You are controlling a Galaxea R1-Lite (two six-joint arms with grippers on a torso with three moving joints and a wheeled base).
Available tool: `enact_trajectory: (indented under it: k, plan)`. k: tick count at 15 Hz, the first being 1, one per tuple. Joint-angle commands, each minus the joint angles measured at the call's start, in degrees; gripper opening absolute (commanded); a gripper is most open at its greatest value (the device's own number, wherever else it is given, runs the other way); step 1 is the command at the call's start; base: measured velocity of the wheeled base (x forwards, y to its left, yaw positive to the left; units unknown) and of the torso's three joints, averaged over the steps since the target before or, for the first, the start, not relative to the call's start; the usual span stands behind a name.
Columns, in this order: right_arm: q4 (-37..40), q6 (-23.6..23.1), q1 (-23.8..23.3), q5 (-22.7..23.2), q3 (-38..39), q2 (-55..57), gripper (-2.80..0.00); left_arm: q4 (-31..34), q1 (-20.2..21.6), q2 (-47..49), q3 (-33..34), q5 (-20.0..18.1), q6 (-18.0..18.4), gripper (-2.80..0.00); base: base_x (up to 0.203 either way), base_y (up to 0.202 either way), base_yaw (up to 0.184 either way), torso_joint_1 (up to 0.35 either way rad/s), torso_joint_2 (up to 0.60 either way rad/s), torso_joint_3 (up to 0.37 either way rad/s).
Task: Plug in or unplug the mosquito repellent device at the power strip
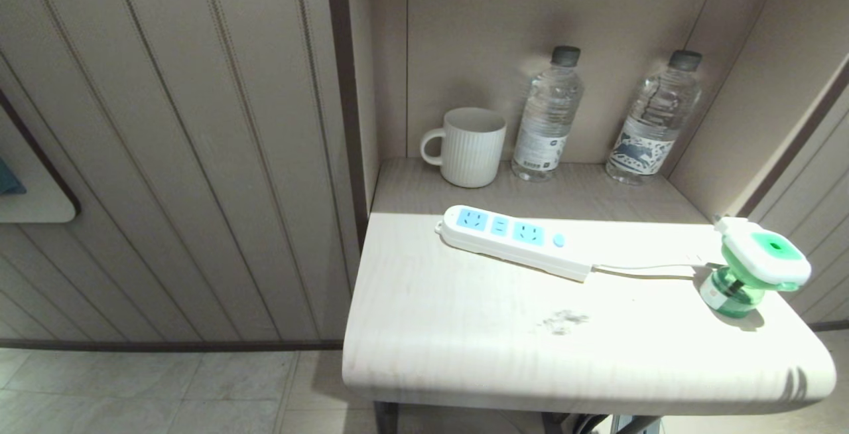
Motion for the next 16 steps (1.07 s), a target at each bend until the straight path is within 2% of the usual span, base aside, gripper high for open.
enact_trajectory:
  k: [1, 4, 6, 10, 12, 14, 16]
  plan:
    - [14.4, 0.0, -0.3, -2.6, -7.2, -7.4, -2.8, 0.1, 0.0, 0.1, 0.0, 0.1, 0.0, -2.8, 0.0, 0.0, 0.0, 0.0, 0.0, 0.0]
    - [41.6, 0.8, 0.1, -4.8, -14.5, -15.0, -2.8, 0.1, 0.0, 0.1, 0.0, 0.0, 0.0, -2.8, 0.0, 0.0, 0.0, 0.0, 0.0, 0.0]
    - [53.9, 2.1, 0.1, -5.3, -14.6, -19.4, -2.8, 0.1, 0.0, 0.1, 0.0, 0.0, 0.0, -2.8, 0.0, 0.0, 0.0, 0.0, 0.0, 0.0]
    - [56.7, 2.7, -1.5, -4.9, -1.1, -24.8, -2.8, 0.1, 0.0, 0.1, 0.0, 0.0, 0.0, -2.8, 0.0, 0.0, 0.0, 0.0, 0.0, 0.0]
    - [57.5, 2.9, -3.6, -2.7, 5.3, -29.3, -2.8, 0.1, 0.0, 0.1, 0.0, 0.0, 0.0, -2.8, 0.0, 0.0, 0.0, 0.0, 0.0, 0.0]
    - [66.3, 3.4, -4.7, -0.4, 6.0, -32.7, -2.8, 0.1, 0.0, 0.1, 0.0, 0.0, -0.1, -2.8, 0.0, 0.0, 0.0, 0.0, 0.0, 0.0]
    - [70.2, 4.6, -4.5, 0.2, 5.9, -36.5, -2.8, 0.1, 0.0, 0.1, 0.0, 0.1, 0.0, -2.8, 0.0, 0.0, 0.0, 0.0, 0.0, 0.0]
